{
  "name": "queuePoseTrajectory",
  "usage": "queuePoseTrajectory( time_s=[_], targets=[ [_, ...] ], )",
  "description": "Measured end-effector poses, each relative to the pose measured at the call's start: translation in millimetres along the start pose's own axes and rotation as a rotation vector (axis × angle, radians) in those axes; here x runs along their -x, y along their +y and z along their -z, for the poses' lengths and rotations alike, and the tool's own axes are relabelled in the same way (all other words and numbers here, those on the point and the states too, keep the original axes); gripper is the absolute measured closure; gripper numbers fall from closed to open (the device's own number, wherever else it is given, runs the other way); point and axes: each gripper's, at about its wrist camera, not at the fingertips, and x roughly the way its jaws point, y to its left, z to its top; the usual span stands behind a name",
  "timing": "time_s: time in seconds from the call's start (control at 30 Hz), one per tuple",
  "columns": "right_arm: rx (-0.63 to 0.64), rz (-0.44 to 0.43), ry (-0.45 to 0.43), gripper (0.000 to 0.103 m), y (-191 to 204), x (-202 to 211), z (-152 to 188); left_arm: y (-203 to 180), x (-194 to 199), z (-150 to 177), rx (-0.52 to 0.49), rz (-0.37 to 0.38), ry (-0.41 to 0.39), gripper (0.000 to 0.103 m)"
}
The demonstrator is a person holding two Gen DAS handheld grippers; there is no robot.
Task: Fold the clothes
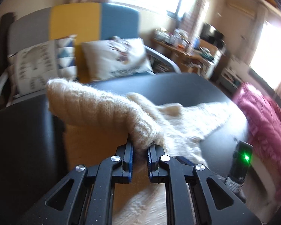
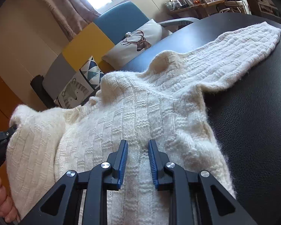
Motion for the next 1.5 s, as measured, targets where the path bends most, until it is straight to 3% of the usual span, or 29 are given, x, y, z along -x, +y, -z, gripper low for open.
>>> queuePoseTrajectory(
  time_s=[0.23,0.43,0.57,0.63,0.67,0.7,0.77,0.87,0.97,1.1,1.13,1.23,1.37,1.5],
  targets=[
    [-0.031,-0.039,-0.009,0.082,-6.5,0.2,2.2,-32.1,-61.1,19.7,-0.038,-0.019,0.169,0.089],
    [-0.042,-0.052,-0.013,0.083,-9.7,-1.5,4.8,-19.4,-48.6,27.1,0.036,0.026,0.2,0.077],
    [-0.047,-0.06,-0.016,0.083,-11.5,-2.5,5.0,-4.4,1.0,26.2,0.112,0.145,0.095,0.073],
    [-0.047,-0.062,-0.016,0.083,-12.1,-2.1,4.9,18.2,26.3,28.3,0.191,0.138,-0.001,0.044],
    [-0.048,-0.062,-0.017,0.083,-12.2,-2.0,4.9,29.5,38.9,29.4,0.231,0.135,-0.049,0.041],
    [-0.048,-0.063,-0.017,0.083,-12.1,-2.0,4.9,41.8,47.8,30.9,0.254,0.1,-0.084,0.04],
    [-0.049,-0.064,-0.017,0.083,-12.2,-1.6,5.2,68.7,55.4,35.2,0.257,-0.06,-0.116,0.04],
    [-0.05,-0.066,-0.018,0.083,-13.2,-1.5,5.7,91.5,48.3,41.5,0.18,-0.225,-0.05,0.041],
    [-0.05,-0.068,-0.018,0.083,-15.1,-1.3,6.1,84.0,39.9,52.0,0.043,-0.247,-0.02,0.041],
    [-0.049,-0.065,-0.018,0.083,-14.6,-1.7,7.5,50.6,27.7,59.1,-0.174,-0.285,-0.043,0.042],
    [-0.049,-0.065,-0.018,0.083,-14.5,-1.8,7.6,45.8,22.1,59.6,-0.213,-0.288,-0.032,0.047],
    [-0.05,-0.066,-0.018,0.083,-13.7,-2.0,8.3,47.9,12.7,61.9,-0.228,-0.231,0.02,0.061],
    [-0.053,-0.07,-0.02,0.083,-13.0,-2.0,8.3,54.7,6.4,65.3,-0.229,-0.246,0.025,0.061],
    [-0.052,-0.069,-0.021,0.083,-13.6,-1.9,7.7,52.5,-1.4,58.7,-0.248,-0.266,-0.018,0.061]
  ],
)
